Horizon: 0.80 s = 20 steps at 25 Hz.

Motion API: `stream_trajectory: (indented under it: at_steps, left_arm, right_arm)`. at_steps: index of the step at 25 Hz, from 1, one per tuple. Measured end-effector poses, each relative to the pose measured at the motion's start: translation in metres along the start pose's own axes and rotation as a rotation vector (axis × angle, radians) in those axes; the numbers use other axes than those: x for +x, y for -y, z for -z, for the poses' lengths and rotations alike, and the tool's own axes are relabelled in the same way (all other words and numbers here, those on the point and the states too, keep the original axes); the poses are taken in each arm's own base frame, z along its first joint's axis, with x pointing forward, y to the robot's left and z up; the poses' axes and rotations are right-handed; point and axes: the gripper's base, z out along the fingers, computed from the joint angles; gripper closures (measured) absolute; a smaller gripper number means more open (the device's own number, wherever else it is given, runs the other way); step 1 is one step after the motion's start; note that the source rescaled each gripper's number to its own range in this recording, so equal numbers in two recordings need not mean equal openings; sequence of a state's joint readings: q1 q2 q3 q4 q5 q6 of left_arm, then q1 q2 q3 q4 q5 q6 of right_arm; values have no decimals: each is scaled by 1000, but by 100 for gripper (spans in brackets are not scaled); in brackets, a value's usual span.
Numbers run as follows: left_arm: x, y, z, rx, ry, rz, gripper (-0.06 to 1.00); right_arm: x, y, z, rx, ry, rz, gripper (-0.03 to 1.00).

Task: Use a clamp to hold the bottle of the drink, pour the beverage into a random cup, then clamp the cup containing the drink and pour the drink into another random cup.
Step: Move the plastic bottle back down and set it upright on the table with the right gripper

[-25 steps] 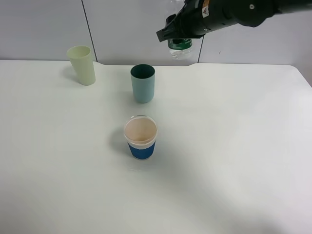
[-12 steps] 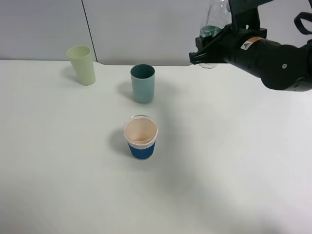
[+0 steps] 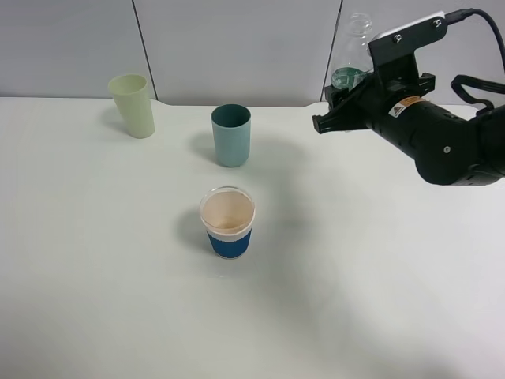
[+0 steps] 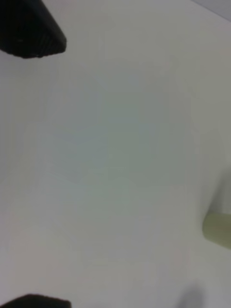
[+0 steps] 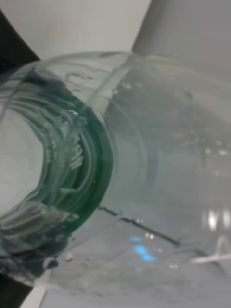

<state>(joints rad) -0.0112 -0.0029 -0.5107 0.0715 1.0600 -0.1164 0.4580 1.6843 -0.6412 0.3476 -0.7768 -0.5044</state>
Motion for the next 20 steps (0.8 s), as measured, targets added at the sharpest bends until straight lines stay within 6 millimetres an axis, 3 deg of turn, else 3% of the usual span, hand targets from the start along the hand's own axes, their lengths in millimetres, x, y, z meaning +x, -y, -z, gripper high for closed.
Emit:
stream_trajectory:
  at_steps: [7, 20]
  left_arm:
    - [0, 0, 0, 0, 0, 0, -6]
    - [0, 0, 0, 0, 0, 0, -6]
  right_arm:
    - [24, 5, -13, -25, -29, 47, 94]
    - [71, 3, -32, 15, -70, -124, 94]
